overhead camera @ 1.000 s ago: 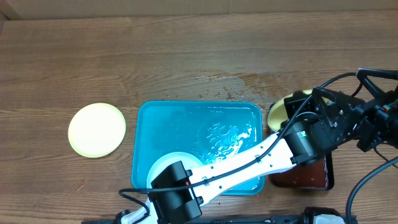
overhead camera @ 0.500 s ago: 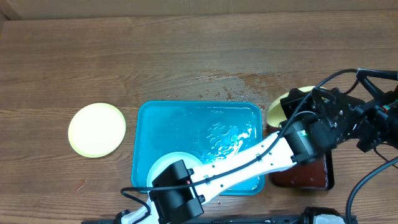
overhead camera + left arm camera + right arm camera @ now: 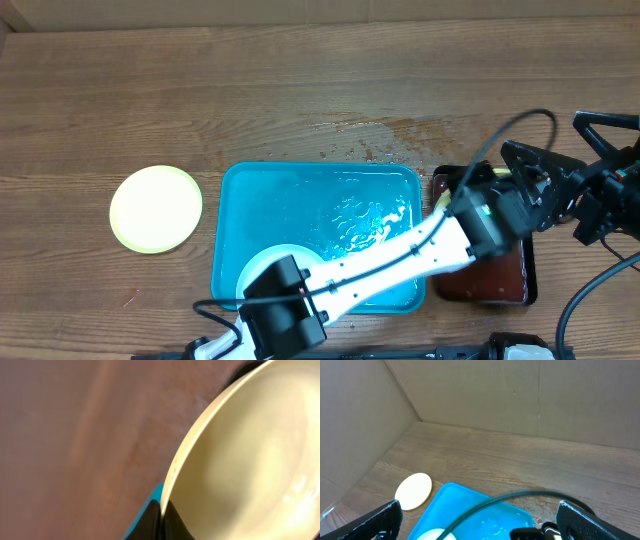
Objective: Clean dirty plates on tray and stack at the side
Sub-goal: 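Swing the held yellow plate leftward over the other yellow plate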
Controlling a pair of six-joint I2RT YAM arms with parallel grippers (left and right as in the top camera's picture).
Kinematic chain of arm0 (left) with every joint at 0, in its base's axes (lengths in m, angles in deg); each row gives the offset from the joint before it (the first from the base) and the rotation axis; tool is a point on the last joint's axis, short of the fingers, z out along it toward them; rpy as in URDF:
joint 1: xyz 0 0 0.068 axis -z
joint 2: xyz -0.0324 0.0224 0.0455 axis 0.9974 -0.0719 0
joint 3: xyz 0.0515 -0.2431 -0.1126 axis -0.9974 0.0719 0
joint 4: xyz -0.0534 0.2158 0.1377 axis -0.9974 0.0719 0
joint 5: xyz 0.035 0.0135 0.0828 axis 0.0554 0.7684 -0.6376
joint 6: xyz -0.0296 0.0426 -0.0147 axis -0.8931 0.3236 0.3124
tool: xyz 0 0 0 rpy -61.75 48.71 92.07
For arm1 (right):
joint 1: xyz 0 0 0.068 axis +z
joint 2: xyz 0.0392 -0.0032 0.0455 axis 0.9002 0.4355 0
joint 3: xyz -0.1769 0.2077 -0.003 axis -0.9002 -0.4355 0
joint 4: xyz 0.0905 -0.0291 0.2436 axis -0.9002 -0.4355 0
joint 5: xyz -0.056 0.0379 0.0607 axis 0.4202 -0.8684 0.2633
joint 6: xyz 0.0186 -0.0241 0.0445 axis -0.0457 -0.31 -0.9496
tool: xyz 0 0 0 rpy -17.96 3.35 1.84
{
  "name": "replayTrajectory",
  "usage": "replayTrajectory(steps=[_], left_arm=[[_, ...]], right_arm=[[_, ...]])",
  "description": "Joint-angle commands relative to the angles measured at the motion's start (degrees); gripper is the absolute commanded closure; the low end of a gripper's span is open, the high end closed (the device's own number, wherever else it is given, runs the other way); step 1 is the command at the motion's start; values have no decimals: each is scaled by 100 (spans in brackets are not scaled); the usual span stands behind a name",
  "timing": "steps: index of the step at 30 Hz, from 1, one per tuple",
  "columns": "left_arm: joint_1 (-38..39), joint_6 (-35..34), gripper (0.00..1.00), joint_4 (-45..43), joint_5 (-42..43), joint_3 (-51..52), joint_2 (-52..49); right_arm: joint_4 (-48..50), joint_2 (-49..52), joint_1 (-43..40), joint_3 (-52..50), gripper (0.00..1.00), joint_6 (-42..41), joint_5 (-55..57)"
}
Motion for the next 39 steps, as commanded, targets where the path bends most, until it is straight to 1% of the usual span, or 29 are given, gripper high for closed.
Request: replayTrajectory(steps=[1, 3, 4, 8, 11, 14, 18, 20, 23, 28, 31, 34, 37, 39], left_arm=[[-544, -1213, 96, 170, 1847, -149, 186], [-890, -1648, 96, 229, 2496, -149, 256], [-1062, -1814, 96, 267, 2675, -149, 291], [-1794, -2315, 96, 492, 3082, -149, 546], [-2374, -2697, 96, 804, 3171, -149, 822], [-2970, -2739, 95, 1082, 3637, -116, 1071], [-3501, -2846, 95, 1314, 3576, 140, 1384], [-3711, -2962, 95, 1250, 3346, 560, 1626], [-4022, -3108, 95, 765, 3259, 1696, 2181], [-4476, -3615, 96, -337, 3565, 3926, 3300], [-4883, -3888, 95, -863, 3788, 5066, 3985], [-5547, -4022, 96, -1158, 4015, 5880, 4588], [-6360, -4039, 96, -1178, 4081, 6297, 4898], [-6992, -3871, 96, -1202, 4315, 6454, 4944]], right_arm=[[15, -52, 22, 94, 0, 24, -33], [13, -52, 22, 94, 0, 24, -33], [13, -52, 22, 94, 0, 24, -33], [-7, -52, 22, 94, 0, 24, -31], [-46, -52, 22, 94, 0, 24, -31], [-57, -50, 22, 94, 0, 24, -28], [-74, -39, 22, 94, 0, 24, -28], [-105, -28, 22, 94, 0, 24, -28], [-162, 7, 22, 94, 0, 24, -28], [-192, 85, 22, 94, 0, 24, -31], [-221, 142, 22, 94, 0, 24, -31], [-267, 212, 22, 94, 0, 22, -33], [-356, 284, 22, 94, 0, 24, -33], [-422, 334, 22, 94, 0, 24, -33]])
